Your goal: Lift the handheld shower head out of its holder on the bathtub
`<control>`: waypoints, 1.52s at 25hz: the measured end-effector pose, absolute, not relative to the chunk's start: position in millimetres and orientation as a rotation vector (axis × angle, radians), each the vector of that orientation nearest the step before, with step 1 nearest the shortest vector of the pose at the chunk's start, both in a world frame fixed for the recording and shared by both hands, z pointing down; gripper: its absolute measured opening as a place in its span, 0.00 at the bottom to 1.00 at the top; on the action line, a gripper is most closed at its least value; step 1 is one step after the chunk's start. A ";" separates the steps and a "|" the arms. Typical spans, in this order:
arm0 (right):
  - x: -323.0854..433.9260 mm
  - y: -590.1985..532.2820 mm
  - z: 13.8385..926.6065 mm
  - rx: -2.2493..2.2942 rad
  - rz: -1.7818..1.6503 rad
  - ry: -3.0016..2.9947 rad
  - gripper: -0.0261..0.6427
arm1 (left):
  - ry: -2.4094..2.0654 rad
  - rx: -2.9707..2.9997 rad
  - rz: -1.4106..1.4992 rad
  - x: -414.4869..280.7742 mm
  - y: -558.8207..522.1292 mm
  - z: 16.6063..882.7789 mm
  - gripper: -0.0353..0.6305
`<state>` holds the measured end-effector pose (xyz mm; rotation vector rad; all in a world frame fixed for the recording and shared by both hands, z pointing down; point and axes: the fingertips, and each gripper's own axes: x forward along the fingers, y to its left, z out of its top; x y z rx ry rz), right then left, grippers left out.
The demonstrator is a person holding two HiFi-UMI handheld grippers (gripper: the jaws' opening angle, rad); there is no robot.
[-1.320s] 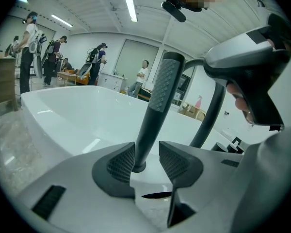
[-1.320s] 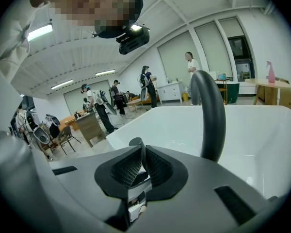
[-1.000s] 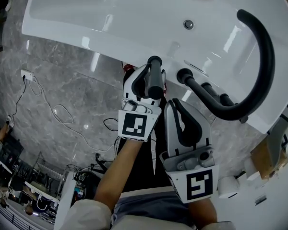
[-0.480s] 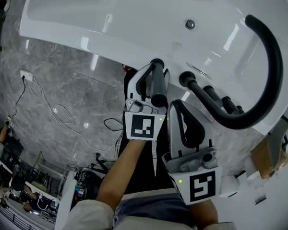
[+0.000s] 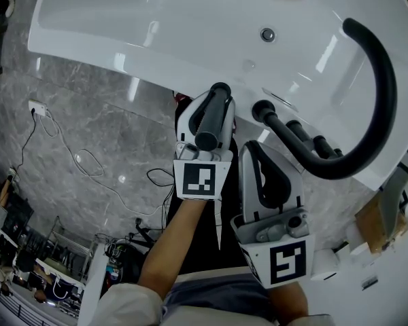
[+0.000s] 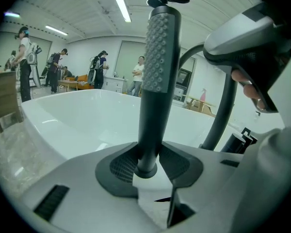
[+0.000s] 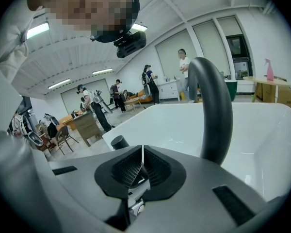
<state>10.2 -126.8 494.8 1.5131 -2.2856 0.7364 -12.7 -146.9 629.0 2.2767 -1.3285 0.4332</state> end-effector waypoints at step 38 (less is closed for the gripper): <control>27.4 -121.0 488.3 1.539 0.733 -2.286 0.07 | -1.342 2.273 0.454 -19.7 -145.7 611.6 0.26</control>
